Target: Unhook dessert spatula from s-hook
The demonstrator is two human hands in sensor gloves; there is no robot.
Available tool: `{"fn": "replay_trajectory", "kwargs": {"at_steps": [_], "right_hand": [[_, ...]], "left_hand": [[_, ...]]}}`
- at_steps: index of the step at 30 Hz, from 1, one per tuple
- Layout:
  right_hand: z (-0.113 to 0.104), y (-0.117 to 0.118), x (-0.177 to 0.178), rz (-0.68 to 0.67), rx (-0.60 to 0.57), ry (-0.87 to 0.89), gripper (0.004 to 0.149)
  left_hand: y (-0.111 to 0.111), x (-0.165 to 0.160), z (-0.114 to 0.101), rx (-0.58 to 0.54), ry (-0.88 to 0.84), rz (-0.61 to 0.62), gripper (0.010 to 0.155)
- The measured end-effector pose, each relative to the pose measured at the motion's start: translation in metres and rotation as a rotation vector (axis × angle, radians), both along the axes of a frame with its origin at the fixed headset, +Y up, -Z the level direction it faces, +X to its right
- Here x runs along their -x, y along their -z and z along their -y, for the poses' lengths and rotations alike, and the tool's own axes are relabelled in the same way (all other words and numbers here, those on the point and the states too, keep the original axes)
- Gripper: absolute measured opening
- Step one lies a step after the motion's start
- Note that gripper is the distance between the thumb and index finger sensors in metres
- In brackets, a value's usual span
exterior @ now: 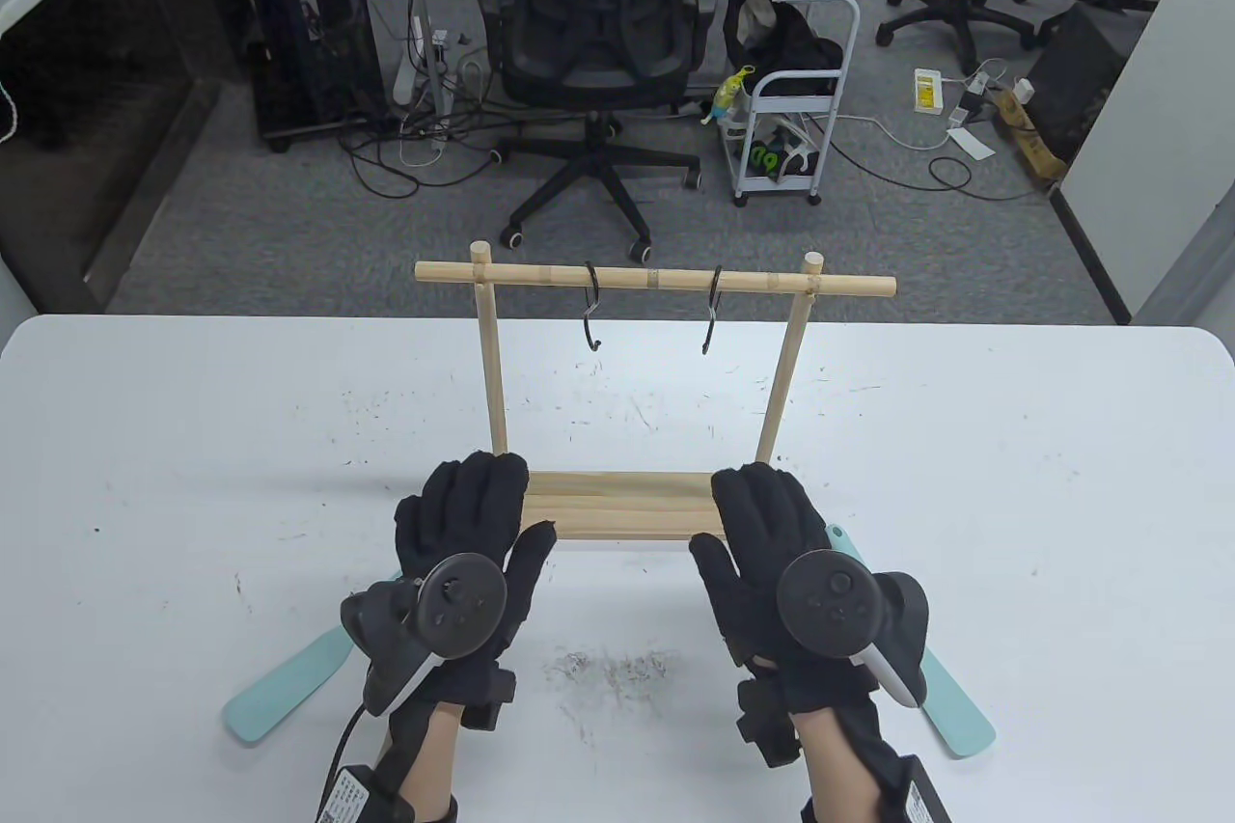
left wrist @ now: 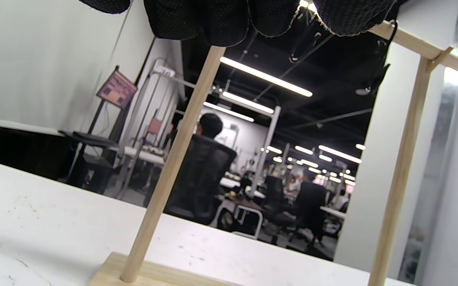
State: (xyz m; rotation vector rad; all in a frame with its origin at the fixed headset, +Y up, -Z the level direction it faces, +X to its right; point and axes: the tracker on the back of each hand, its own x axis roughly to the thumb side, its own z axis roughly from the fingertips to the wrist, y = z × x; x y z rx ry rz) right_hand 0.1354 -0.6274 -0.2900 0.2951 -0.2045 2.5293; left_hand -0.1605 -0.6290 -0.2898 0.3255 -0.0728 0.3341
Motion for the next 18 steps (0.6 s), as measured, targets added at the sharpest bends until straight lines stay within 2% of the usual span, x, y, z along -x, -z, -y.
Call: {"fn": "replay_trajectory", "kwargs": {"at_steps": [18], "right_hand": [[-0.0013, 0.0004, -0.0057, 0.006, -0.003, 0.027, 0.065]], "left_hand": [[0.0006, -0.0044, 0.0007, 0.01, 0.024, 0.004, 0.07]]}}
